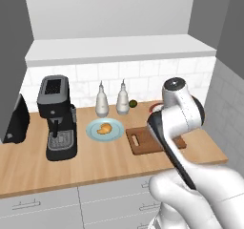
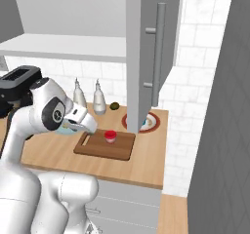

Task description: From the different types of pastries on the counter, select a croissant and place it on the cutting board. Then retrieve a jar of jam from the cabinet and place it alongside the croissant on the cutting board.

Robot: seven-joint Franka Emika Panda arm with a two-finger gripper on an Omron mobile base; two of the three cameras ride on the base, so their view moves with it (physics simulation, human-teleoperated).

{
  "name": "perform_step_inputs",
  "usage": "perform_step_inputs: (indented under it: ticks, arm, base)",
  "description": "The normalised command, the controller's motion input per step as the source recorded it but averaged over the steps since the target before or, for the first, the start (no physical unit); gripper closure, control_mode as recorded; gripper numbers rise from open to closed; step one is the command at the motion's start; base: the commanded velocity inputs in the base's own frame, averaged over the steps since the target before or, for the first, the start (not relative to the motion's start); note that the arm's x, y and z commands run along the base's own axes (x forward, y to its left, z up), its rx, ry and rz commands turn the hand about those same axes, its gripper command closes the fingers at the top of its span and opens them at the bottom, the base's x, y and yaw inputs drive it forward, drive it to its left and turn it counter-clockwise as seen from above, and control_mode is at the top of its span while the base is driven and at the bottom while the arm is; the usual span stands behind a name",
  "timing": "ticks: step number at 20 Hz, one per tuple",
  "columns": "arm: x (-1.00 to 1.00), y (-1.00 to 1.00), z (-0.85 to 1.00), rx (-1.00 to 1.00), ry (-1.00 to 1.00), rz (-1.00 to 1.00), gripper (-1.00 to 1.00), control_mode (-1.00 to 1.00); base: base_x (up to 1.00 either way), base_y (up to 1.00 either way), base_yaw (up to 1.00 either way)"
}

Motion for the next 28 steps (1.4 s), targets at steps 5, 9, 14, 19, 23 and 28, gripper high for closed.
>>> perform_step_inputs:
  ticks: [5,9,14,19,23,28]
  arm:
    - [-0.02,0.09,-0.19,0.06,0.12,0.06,-1.0,-1.0]
    - [0.0,0.72,-0.59,0.06,0.07,0.02,-1.0,-1.0]
    - [0.0,0.96,-0.34,0.02,0.14,0.0,-1.0,-1.0]
    - [0.21,1.0,0.09,0.12,0.17,-0.02,-1.0,-1.0]
    - [0.38,0.96,0.28,0.2,0.04,-0.09,-1.0,-1.0]
    - [0.28,0.39,0.0,0.05,0.01,-0.07,-1.0,-1.0]
  base:
    - [0.0,0.0,0.0]
    - [0.0,0.0,0.0]
    - [0.0,0.0,0.0]
    - [0.0,0.0,0.0]
    - [0.0,0.0,0.0]
    - [0.0,0.0,0.0]
